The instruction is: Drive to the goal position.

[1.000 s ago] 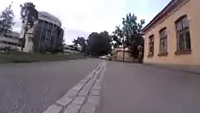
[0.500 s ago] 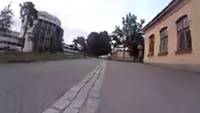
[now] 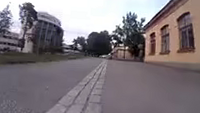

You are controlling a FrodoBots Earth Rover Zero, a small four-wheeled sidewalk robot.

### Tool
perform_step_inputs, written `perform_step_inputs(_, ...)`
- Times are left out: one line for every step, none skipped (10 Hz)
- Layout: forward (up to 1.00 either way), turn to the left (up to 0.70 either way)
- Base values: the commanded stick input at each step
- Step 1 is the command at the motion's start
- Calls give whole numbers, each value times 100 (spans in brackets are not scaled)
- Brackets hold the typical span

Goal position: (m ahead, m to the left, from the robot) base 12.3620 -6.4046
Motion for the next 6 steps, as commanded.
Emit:
perform_step_inputs(45,0)
perform_step_inputs(45,0)
perform_step_inputs(45,0)
perform_step_inputs(45,0)
perform_step_inputs(45,0)
perform_step_inputs(45,0)
